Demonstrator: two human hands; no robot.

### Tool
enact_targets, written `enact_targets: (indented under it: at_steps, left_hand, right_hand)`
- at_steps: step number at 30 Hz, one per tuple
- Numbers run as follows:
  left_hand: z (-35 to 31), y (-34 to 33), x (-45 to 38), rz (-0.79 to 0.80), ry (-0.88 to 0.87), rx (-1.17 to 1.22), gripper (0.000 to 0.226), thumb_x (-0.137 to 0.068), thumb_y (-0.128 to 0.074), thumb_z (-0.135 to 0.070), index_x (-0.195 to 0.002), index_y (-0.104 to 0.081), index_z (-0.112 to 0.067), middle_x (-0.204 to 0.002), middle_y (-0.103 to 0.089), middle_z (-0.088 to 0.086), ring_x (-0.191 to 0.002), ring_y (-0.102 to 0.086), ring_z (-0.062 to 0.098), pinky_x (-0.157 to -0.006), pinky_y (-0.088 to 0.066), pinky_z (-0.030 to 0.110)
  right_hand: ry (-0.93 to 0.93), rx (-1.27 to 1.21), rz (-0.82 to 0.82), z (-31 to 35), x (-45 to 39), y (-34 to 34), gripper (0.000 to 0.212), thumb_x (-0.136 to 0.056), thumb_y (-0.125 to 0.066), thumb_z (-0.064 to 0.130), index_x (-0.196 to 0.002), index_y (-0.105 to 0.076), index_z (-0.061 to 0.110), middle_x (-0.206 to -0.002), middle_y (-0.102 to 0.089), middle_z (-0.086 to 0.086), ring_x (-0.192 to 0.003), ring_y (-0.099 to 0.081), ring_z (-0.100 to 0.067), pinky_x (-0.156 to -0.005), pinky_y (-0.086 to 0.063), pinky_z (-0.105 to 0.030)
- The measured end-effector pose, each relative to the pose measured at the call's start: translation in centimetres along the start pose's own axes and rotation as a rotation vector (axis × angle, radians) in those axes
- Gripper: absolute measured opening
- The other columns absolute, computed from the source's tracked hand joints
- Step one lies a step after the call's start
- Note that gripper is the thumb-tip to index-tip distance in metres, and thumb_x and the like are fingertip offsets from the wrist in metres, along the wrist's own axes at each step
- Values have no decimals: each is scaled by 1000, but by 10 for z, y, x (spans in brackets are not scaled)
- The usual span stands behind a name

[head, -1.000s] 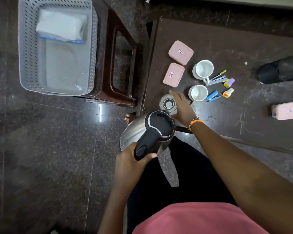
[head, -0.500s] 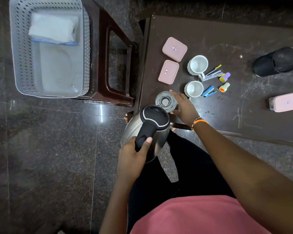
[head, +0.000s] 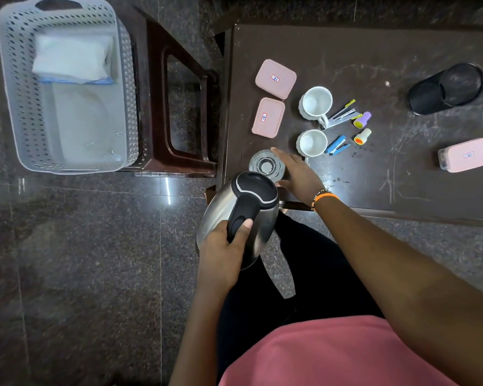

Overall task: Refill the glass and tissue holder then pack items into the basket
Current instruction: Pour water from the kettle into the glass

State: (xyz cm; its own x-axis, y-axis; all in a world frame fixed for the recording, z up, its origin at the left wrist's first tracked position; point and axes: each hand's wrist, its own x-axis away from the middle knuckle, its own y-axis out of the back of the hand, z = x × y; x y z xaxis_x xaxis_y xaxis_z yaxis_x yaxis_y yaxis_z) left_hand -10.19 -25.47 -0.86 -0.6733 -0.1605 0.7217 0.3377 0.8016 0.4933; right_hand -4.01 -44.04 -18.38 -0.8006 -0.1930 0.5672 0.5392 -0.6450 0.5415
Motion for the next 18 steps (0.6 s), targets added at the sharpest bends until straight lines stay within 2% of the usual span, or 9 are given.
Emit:
enact_targets:
  at_steps: [5,12,18]
  left_hand:
    - [-7,-1,-2,14,38,12,38,-89,-53,-41,-70,-53,-9,-75,-63,13,-71,-57,27,-59,-39,28]
    - [-13,-2,-4,18,78,21,36,-89,-53,-40,-62,-48,-17,-65,-56,4,-66,-51,23,-64,-37,30]
    - [-18,-4,-6,43,79,2,36,-89,-53,-40,-63,-48,-17,-66,-56,4,-66,-51,22,-58,-37,27]
  right_hand:
    - [-16,-3,15,-1,-2,1,87,-76,-68,7,-143,-19,34,-136,-45,-13,-126,-43,-35,-109,-36,-51]
    - [-27,-16,18,-2,-2,1,87,-76,-68,10,-141,-18,39,-132,-47,-11,-123,-45,-34,-108,-37,-53]
    - [-25,-13,14,0,0,4,84,-77,-66,10,-141,-20,37,-131,-47,-13,-122,-44,-36,-106,-37,-54]
